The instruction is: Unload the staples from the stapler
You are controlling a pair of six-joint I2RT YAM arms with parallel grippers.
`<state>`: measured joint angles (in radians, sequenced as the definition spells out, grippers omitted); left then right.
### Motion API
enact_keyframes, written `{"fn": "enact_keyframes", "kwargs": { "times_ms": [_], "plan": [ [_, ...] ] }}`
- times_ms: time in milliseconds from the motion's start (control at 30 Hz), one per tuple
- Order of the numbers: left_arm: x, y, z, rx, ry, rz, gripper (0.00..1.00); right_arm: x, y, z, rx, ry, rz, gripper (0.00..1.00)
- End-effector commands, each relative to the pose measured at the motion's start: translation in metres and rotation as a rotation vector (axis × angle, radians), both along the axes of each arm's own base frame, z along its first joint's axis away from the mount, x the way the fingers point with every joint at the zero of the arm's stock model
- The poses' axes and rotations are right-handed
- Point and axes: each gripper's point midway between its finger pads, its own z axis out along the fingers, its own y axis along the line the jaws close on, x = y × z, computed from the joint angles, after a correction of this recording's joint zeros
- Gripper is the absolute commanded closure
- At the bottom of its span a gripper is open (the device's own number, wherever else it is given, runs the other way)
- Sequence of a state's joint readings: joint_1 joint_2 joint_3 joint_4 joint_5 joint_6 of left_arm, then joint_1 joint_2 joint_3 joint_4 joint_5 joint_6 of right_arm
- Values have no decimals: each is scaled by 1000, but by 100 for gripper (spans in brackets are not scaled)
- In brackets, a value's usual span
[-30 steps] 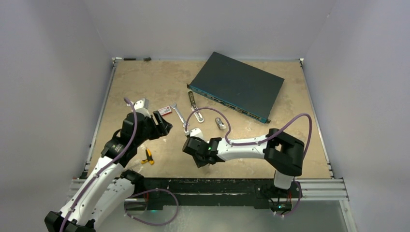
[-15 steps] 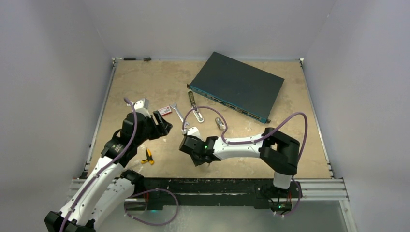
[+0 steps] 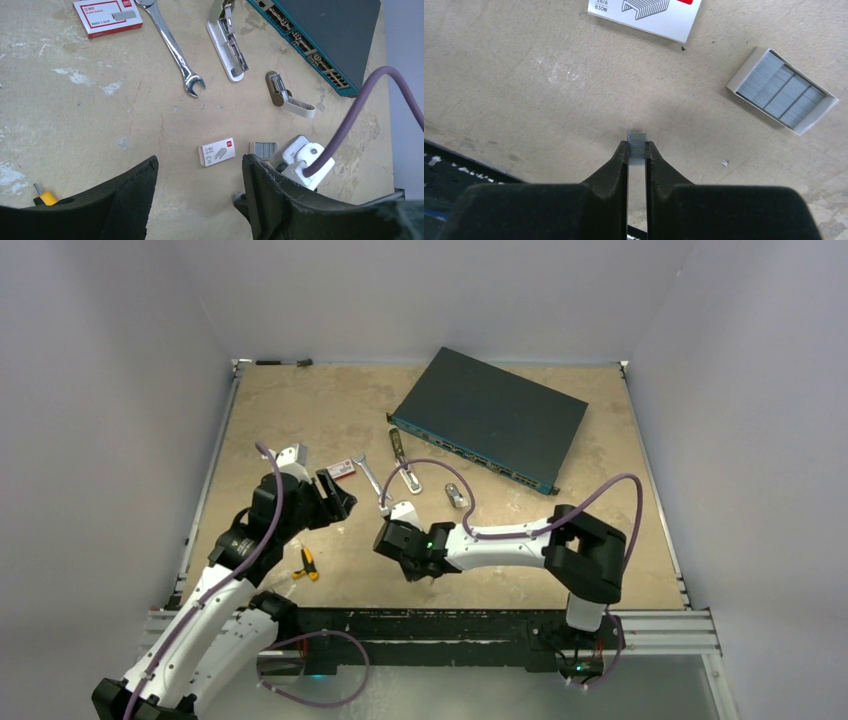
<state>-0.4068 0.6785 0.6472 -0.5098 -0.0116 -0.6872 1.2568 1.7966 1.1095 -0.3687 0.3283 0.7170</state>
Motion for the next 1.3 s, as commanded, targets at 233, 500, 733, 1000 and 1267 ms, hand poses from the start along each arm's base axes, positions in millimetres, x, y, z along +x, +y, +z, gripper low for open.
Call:
{"fn": "enact_keyframes", "kwargs": {
  "times_ms": [233,500,733,1000,1267],
  "plan": [
    [5,-2,14,-11,-58,-10,39,57,-26,63,172,-68,-170,90],
    [5,-2,15,-14,-60,-9,39,78,-53,49,124,-42,-241,90],
    [5,-2,16,-15,-63,-9,39,74,-60,37,116,4,-281,90],
    [5,-1,15,-16,-63,-9,39,70,-63,25,89,41,-308,89],
    [5,-5,15,-20,-61,-27,39,72,-67,21,65,41,-321,89]
  ]
}}
